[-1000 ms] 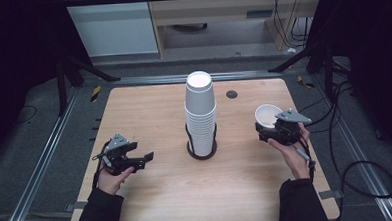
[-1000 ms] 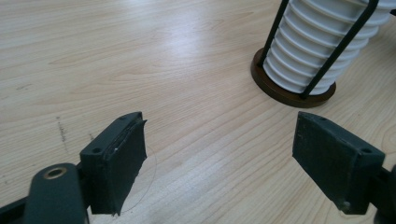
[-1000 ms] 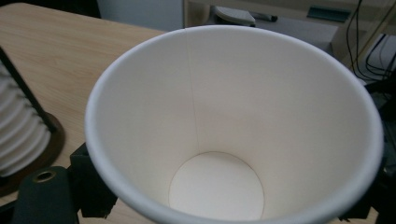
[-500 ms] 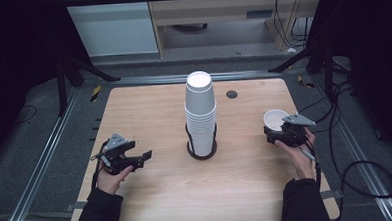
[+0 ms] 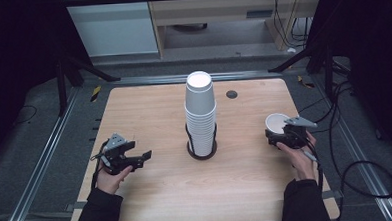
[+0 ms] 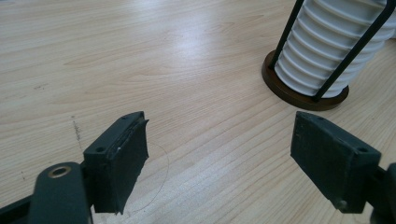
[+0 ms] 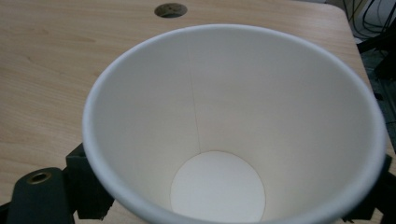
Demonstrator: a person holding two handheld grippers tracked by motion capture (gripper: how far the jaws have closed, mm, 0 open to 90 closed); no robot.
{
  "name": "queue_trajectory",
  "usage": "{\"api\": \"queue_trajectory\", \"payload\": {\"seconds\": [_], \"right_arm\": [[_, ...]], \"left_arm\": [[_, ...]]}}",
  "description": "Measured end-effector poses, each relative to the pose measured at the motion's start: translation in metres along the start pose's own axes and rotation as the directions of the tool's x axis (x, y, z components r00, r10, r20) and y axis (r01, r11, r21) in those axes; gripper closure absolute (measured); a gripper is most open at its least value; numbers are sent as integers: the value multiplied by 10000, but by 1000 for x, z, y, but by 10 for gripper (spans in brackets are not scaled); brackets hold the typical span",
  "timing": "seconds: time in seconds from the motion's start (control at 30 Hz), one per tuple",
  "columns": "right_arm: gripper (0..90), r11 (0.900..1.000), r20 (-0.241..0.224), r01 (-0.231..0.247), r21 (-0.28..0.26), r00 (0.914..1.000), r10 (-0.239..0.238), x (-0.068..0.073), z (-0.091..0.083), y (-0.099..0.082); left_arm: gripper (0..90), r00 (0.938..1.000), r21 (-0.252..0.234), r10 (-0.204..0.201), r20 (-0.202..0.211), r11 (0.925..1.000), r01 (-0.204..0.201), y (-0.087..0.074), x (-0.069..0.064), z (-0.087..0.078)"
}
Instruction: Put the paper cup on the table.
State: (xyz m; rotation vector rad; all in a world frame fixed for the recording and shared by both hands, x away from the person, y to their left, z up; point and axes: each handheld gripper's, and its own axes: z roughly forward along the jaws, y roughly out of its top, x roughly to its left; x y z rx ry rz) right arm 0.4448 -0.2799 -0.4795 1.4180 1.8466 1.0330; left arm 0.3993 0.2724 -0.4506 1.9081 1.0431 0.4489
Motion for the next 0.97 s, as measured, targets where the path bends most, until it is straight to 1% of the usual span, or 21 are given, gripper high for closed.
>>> {"api": "queue_trajectory", "payload": {"seconds": [0.07,0.2,0.3,0.4,0.47,0.53,0.57,0.63,0.73,0.8,0.9,0.97], "right_arm": [[133,9998,1,150,157,9999,-150,1,1,0],[122,9993,-15,200,305,9998,-199,2,0,-1],[84,9991,-115,124,404,9999,-120,2,-1,0],[59,9981,-103,282,541,9996,-277,4,-1,0],[38,9975,-166,245,669,9996,-234,6,-2,0],[29,9955,-197,88,944,9998,-70,7,-4,-1],[25,9949,-178,95,1006,9998,-78,7,-4,-1],[29,9946,-52,68,1039,10000,-63,9,-8,-4],[25,9917,-29,-7,1283,10000,11,10,-13,-8],[23,9900,6,128,1404,9999,-131,12,-19,-11],[23,9897,-4,121,1424,9999,-121,13,-28,-14],[16,9876,-131,156,1564,9998,-137,15,-34,-16]], "left_arm": [[183,10000,17,-17,30,10000,17,0,0,0],[185,10000,23,-19,34,10000,19,0,0,-1],[186,10000,20,-13,41,10000,13,0,0,-1],[183,10000,-18,-36,43,10000,36,0,1,-2],[182,10000,-28,-56,20,10000,56,0,1,-3],[179,10000,-41,-86,10,10000,87,0,2,-4],[177,10000,-54,-83,-25,10000,83,0,3,-5],[175,9999,-73,-113,-45,9999,113,0,4,-6],[171,9998,-107,-199,-84,9997,198,0,6,-7],[169,9996,-88,-247,-103,9997,246,-1,8,-8],[167,9993,-24,-328,-168,9995,328,-2,10,-8],[166,9991,52,-353,-217,9994,354,-4,12,-7]]}}
